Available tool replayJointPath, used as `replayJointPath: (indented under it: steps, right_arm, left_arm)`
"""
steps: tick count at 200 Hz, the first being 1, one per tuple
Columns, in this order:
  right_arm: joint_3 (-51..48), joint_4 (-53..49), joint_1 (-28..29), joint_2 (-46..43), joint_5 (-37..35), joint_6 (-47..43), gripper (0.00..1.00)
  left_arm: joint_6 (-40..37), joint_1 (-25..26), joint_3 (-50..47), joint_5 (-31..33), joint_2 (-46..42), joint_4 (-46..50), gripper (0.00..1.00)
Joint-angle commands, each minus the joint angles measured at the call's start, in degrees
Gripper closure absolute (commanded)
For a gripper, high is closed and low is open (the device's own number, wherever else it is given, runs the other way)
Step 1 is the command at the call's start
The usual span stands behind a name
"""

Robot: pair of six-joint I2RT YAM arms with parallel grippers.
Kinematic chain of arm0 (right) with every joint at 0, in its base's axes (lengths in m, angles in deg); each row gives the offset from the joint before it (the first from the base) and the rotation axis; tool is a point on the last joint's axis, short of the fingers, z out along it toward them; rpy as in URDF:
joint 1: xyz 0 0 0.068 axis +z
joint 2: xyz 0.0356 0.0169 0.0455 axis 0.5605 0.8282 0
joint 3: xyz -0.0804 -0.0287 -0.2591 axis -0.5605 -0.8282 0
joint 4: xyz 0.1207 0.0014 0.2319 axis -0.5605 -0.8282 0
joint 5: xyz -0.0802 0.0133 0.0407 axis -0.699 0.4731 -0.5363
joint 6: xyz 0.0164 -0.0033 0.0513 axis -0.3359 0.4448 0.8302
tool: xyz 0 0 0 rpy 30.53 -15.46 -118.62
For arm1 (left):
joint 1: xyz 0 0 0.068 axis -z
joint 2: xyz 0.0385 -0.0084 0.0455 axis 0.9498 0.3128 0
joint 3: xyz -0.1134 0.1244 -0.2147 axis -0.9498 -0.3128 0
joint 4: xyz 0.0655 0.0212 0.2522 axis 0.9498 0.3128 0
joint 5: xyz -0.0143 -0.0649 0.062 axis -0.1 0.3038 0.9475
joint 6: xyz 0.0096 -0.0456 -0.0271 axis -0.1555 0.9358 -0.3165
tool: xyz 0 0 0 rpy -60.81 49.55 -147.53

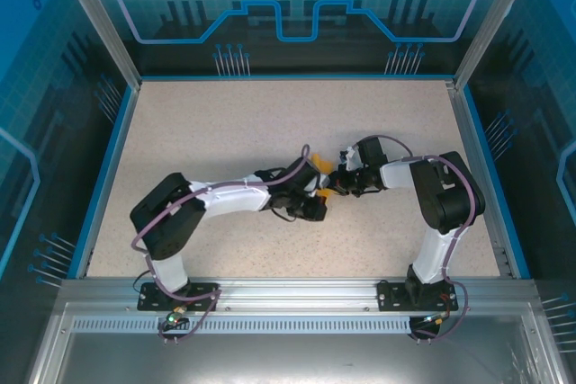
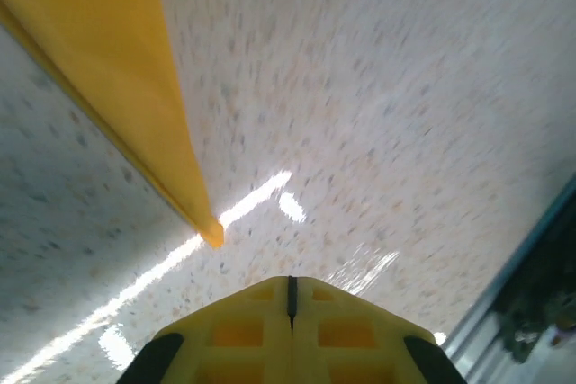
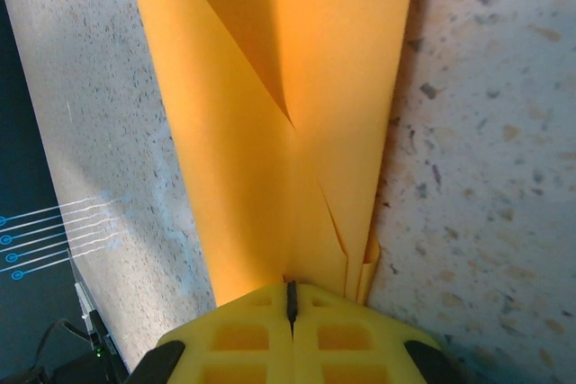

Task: Fold a paper plane with a square sheet of paper (pick it up from the middle)

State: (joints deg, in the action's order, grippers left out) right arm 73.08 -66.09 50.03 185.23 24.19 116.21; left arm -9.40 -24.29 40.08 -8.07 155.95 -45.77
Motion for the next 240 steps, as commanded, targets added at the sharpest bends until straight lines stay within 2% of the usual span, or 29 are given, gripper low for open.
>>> replayJointPath:
  steps: [1, 55, 103, 240]
  right_arm:
    - [-2.99, -5.27, -0.32, 3.96, -8.68, -0.98, 0.98]
    - [-2.82, -5.36, -0.31, 3.87, -8.38, -1.08, 0.98]
    - [-2.55, -5.35, -0.3, 4.18, -8.25, -1.19, 0.98]
    - [-2.45, -5.49, -0.26, 4.23, -8.13, -1.41, 0.98]
  left_arm:
    - [0.92, -2.42, 0.77, -1.15, -0.26, -2.03, 0.98]
    - [2.46, -5.61, 2.57, 0.93, 5.98, -8.75, 0.99]
    - [2.89, -7.37, 4.96, -0.78, 10.58, -10.69, 0.99]
    - [-0.12, -10.74, 8.42, -1.66, 15.5, -6.65, 1.0]
